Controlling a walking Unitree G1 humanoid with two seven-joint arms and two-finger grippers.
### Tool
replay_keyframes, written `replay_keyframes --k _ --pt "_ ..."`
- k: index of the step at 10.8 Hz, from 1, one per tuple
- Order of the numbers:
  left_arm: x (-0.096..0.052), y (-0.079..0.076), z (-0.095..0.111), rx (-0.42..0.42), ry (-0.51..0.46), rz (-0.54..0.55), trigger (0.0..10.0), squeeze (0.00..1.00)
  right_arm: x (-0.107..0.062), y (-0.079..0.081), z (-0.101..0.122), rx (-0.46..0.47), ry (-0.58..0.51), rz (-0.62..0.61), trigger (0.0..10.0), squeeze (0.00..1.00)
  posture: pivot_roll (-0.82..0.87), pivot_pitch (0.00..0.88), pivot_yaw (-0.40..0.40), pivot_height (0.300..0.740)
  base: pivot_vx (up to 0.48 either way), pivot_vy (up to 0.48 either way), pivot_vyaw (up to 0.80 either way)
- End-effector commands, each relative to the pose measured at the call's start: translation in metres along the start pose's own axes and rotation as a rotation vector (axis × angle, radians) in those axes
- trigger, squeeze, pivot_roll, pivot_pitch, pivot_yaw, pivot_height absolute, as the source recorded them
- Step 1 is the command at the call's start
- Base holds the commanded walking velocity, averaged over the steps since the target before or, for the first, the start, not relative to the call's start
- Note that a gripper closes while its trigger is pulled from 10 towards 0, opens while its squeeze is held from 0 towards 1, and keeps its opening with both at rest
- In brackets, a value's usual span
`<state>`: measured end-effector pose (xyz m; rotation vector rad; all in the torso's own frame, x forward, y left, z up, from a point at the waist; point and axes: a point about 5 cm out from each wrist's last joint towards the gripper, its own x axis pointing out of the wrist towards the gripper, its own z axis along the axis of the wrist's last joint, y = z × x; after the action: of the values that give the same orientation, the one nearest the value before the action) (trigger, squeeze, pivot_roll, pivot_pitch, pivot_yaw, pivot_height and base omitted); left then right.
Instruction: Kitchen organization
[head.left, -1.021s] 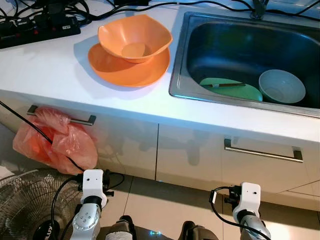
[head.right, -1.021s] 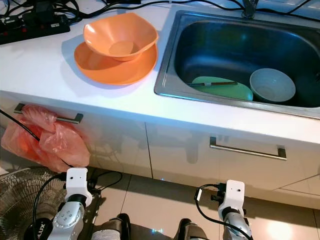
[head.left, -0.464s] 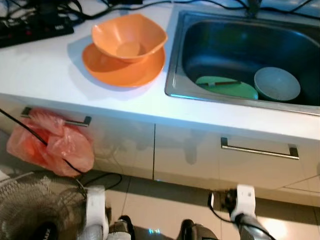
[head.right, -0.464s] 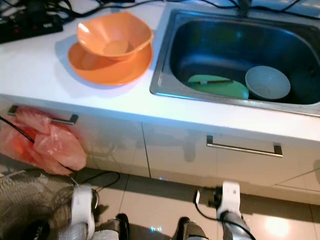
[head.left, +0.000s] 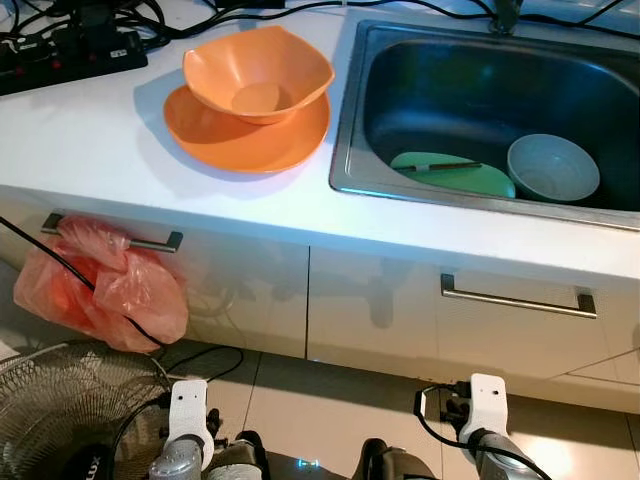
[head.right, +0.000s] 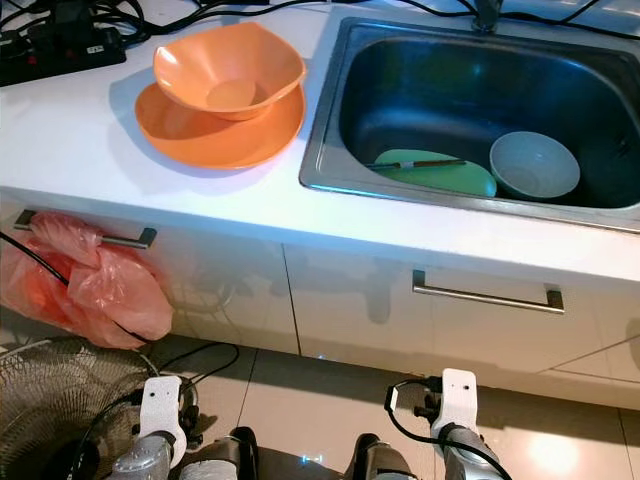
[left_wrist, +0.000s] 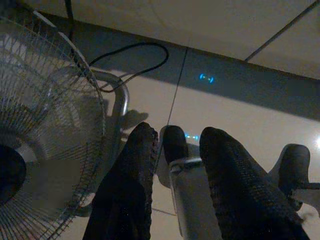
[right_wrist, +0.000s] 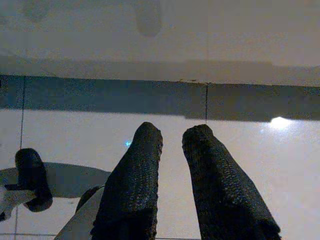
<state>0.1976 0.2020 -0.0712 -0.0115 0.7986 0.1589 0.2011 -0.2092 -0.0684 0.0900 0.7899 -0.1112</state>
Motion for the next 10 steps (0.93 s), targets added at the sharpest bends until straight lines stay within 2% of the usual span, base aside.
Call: replay_keyframes --k 1,4,6,10 --pt "-0.0014 0.0024 -0.0057 0.002 0.02 0.005 10.0 0.0 -0.0023 -0.0026 -0.0084 0.004 0.032 -0.006 10.0 0.0 0.1 0.205 -0.007 0.74 0.0 0.0 0.0" --pt "-0.0001 -0.0018 -0.0015 0.015 0.009 -0.005 10.0 0.0 -0.0025 -0.0023 -0.0097 0.002 0.041 -0.007 10.0 0.0 0.1 0.202 -0.005 0.74 0.0 0.0 0.0" --pt "0.0001 -0.0013 0.0033 0.012 -0.031 -0.001 10.0 0.0 -0.0032 -0.0032 -0.0097 0.025 0.02 -0.024 10.0 0.0 0.1 0.208 -0.005 0.74 0.0 0.0 0.0" --pt "0.0001 -0.0013 0.0033 0.012 -0.031 -0.001 10.0 0.0 -0.0032 -0.0032 -0.0097 0.025 0.02 -0.024 10.0 0.0 0.1 0.208 -0.005 0.74 0.0 0.0 0.0"
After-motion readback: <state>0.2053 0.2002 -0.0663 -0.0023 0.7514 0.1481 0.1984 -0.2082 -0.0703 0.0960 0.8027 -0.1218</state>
